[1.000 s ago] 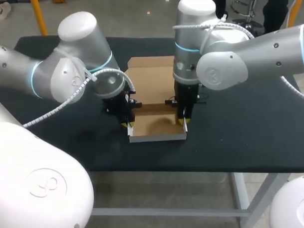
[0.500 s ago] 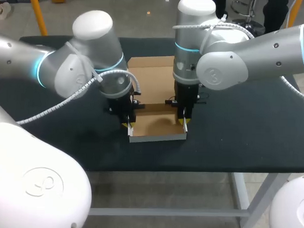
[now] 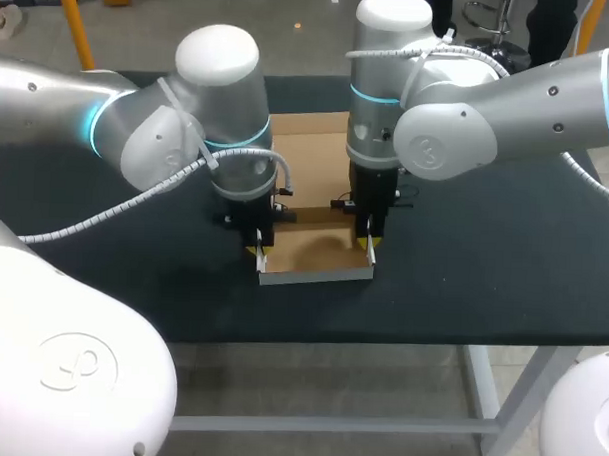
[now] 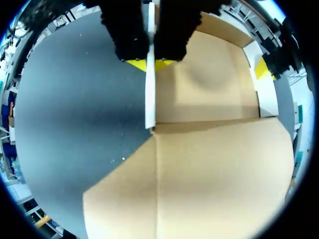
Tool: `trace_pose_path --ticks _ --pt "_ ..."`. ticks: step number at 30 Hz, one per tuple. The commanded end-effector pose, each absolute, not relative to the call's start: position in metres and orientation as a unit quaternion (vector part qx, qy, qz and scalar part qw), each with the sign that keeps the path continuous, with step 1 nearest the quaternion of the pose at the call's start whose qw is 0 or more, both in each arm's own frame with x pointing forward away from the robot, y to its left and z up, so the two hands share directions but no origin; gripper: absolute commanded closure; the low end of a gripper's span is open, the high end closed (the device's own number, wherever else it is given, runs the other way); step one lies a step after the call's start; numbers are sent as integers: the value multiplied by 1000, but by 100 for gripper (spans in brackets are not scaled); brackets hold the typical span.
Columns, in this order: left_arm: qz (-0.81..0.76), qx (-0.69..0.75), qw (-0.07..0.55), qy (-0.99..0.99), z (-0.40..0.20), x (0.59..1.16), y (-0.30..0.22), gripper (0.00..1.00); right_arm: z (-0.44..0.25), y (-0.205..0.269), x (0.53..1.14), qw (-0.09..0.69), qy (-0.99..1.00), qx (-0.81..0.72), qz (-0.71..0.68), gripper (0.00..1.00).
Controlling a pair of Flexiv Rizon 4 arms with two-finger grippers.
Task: Assemble the packaging by folding the flat box into shape, placing the metal phone stand inside, and closing the box properly
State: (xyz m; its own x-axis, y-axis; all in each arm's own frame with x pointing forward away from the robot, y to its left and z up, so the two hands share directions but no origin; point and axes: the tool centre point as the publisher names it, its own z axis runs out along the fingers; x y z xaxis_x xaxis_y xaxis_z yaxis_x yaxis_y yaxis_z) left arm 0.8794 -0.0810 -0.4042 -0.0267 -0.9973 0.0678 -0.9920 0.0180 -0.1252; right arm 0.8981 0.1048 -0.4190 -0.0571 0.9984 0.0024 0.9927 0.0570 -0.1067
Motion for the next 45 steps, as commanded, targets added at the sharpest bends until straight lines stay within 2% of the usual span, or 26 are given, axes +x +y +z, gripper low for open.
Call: trace_pose_path --ticks 1,2,3,4,5,6,22,30,45 --pt "-27 -700 68 710 -423 881 -89 100 -413 108 896 33 -727 -685 34 72" --pt "-27 -700 69 711 -423 881 -89 100 -411 108 896 32 -728 -684 31 58" --pt "-27 -700 69 711 -423 880 -89 100 -410 108 895 30 -730 -683 29 51" --pt "-27 -699 70 711 -423 880 -89 100 -408 108 895 28 -731 -681 27 27" --pt "-28 -699 71 711 -422 880 -88 100 -407 108 894 27 -732 -680 24 9" --pt "-28 -699 72 711 -422 880 -88 100 -405 108 893 26 -734 -679 22 0" --pt "-33 -698 82 711 -416 877 -86 100 -368 88 878 38 -778 -623 -77 0" --pt "-36 -695 83 713 -412 877 -84 100 -344 66 864 49 -857 -487 -160 0" --pt "-46 -703 74 706 -409 876 -75 100 -343 63 864 46 -862 -480 -157 0"
